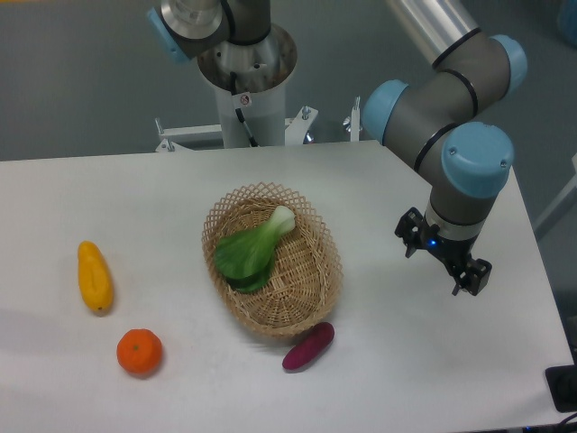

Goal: Pick up the green vegetable from the basket
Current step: 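Move the open gripper over the basket toward the green bok choy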

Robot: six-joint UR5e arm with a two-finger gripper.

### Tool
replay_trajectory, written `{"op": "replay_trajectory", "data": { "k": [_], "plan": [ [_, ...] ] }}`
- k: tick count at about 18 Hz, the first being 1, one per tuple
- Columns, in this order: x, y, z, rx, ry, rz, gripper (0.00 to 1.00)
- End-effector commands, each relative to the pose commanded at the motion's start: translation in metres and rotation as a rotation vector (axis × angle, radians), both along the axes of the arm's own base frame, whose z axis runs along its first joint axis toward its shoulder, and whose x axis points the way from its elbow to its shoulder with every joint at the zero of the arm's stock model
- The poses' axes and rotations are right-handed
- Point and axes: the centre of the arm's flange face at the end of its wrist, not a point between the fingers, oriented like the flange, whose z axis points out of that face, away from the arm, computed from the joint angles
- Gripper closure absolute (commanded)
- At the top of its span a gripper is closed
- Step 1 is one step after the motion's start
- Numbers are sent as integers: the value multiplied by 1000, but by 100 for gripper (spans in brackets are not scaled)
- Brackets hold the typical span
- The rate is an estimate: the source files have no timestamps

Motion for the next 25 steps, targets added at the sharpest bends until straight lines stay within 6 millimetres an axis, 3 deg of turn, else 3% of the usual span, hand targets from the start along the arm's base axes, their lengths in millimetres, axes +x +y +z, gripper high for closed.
{"op": "replay_trajectory", "data": {
  "k": [9,13,16,25],
  "plan": [
    [2,1,0,-1,-1,6,0],
    [15,3,-7,-5,-16,44,0],
    [47,11,-10,-3,-30,98,0],
    [140,10,-36,-28,-64,17,0]
  ]
}}
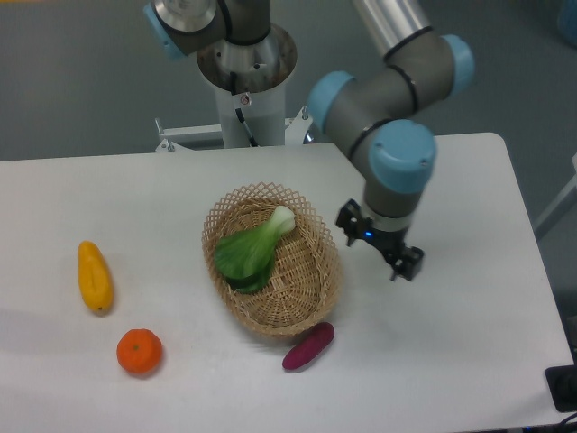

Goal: Pick up the green vegetable from the basket
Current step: 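Move the open gripper over the basket toward the green bok choy, then lower the gripper onto the bok choy stem and close on it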

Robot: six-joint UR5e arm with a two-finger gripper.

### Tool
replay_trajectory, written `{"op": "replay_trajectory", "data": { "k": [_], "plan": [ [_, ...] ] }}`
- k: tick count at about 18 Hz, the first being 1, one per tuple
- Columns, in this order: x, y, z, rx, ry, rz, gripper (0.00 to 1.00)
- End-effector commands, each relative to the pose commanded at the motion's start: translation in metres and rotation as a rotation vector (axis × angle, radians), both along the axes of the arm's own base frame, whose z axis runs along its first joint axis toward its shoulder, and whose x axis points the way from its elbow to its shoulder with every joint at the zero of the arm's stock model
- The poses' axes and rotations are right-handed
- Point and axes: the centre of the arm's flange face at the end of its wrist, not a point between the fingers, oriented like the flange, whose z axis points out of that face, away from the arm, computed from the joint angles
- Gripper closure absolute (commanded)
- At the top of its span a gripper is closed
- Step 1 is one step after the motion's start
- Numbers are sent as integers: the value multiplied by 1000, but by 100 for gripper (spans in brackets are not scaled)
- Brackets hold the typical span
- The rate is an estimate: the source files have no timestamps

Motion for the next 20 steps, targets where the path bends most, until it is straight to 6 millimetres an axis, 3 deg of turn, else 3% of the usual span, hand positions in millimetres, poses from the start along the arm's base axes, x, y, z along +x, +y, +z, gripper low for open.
{"op": "replay_trajectory", "data": {
  "k": [13,20],
  "plan": [
    [89,-3,-42,-69,-83,-97,0],
    [121,-7,-63,-109,-117,-28,0]
  ]
}}
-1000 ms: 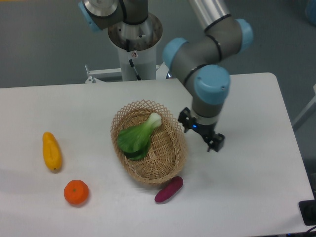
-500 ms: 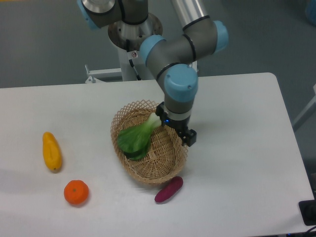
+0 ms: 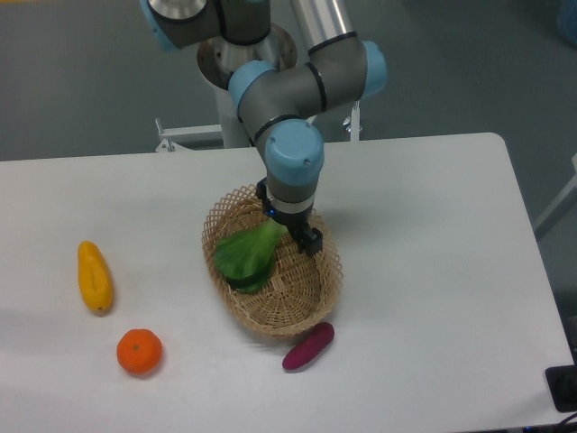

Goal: Pick up the green vegetable from the basket
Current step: 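Lower the gripper onto the bok choy stem and close on it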

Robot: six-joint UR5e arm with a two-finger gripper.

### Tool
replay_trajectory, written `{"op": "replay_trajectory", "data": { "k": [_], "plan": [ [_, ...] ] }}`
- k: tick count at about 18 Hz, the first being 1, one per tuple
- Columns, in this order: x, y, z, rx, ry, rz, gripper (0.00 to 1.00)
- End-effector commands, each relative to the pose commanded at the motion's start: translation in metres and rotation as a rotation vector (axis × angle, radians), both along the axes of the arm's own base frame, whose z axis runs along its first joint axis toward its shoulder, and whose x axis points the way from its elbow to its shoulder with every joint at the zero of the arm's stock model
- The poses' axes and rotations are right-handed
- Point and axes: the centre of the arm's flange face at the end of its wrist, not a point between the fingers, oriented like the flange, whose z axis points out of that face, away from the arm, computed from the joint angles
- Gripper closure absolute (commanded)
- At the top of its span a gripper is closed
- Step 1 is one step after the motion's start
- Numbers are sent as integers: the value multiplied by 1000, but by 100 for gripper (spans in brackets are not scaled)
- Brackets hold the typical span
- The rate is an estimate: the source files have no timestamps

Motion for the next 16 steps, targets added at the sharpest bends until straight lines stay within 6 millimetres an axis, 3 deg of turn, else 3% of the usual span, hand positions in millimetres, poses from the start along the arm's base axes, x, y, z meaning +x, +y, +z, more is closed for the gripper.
{"op": "replay_trajectory", "data": {
  "k": [15,16],
  "plan": [
    [4,5,-33,-23,-14,10,1],
    [4,5,-35,-25,-16,9,19]
  ]
}}
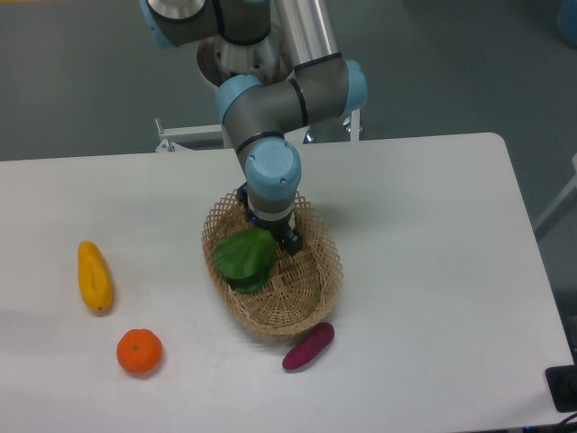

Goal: Pick up the green vegetable from the basket
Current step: 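Lower the gripper onto the bok choy stem and close on it, then lift the bok choy out of the basket and carry it beside the basket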

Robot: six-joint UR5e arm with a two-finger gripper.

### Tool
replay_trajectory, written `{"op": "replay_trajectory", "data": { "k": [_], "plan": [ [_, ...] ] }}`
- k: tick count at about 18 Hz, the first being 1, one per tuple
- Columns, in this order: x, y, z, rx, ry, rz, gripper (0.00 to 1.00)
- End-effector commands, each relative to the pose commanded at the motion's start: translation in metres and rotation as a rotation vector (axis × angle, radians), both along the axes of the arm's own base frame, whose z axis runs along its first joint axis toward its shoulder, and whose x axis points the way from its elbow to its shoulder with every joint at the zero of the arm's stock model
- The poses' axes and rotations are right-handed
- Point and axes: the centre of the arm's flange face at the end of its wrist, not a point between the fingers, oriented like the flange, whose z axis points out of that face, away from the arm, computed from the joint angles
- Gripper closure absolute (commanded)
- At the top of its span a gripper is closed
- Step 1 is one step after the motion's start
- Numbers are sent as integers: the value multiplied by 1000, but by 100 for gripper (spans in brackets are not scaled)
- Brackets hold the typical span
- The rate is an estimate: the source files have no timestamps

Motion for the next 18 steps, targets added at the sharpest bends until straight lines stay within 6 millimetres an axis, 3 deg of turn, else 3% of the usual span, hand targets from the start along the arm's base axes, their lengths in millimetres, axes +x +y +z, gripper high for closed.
{"op": "replay_trajectory", "data": {
  "k": [3,6,7,18],
  "plan": [
    [0,0,1,-1,3,9,61],
    [-3,2,10,4,9,15,95],
    [-5,3,15,8,11,15,100],
    [-37,18,71,-15,-34,42,100]
  ]
}}
